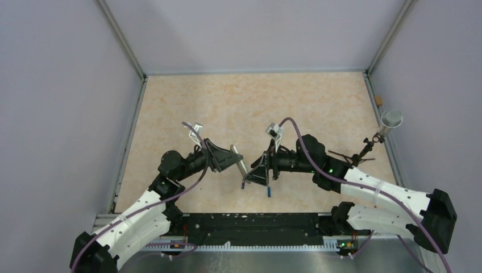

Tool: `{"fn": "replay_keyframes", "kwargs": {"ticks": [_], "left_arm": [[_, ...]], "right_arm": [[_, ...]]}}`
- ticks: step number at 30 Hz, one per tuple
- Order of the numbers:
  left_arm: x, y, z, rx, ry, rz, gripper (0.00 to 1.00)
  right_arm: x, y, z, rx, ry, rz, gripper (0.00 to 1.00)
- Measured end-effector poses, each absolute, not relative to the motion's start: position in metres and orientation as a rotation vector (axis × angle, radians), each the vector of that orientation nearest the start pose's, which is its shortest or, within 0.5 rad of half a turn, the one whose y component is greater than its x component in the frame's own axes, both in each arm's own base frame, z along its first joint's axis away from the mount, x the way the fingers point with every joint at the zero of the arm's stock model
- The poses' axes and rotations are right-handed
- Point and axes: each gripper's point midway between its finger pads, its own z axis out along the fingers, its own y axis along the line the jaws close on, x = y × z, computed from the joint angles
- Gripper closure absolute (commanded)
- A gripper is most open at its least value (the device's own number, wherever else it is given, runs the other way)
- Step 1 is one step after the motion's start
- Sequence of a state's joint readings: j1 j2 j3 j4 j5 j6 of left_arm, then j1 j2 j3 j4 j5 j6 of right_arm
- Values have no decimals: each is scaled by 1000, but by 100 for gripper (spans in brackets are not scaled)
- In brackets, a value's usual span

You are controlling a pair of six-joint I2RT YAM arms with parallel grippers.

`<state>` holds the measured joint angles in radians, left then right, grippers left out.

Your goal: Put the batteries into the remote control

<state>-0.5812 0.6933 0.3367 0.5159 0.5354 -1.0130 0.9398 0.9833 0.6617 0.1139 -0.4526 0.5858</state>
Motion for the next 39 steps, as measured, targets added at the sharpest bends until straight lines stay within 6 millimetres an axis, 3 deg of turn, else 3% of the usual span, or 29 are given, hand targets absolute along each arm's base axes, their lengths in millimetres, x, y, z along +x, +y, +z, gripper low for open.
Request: {"fn": "replay_keyframes", "kwargs": {"ticks": [5,13,24,32,39], "left_arm": [[174,-248,247,86,1734,-1577,100],[187,-240,219,-52,1872,-1469,100],[202,-232,196,-219,1990,-1366,100],[209,-225,192,-340,1999,-1338,100],[213,-222,194,-405,1988,-1343,100]], "right_arm": [[121,331,239,-752,1878,1306,22],[135,323,211,-745,1939,1076,23],[149,336,193,-767,1964,892,28],[160,341,169,-761,2014,799,31],[157,357,167,-792,1999,805,38]]}}
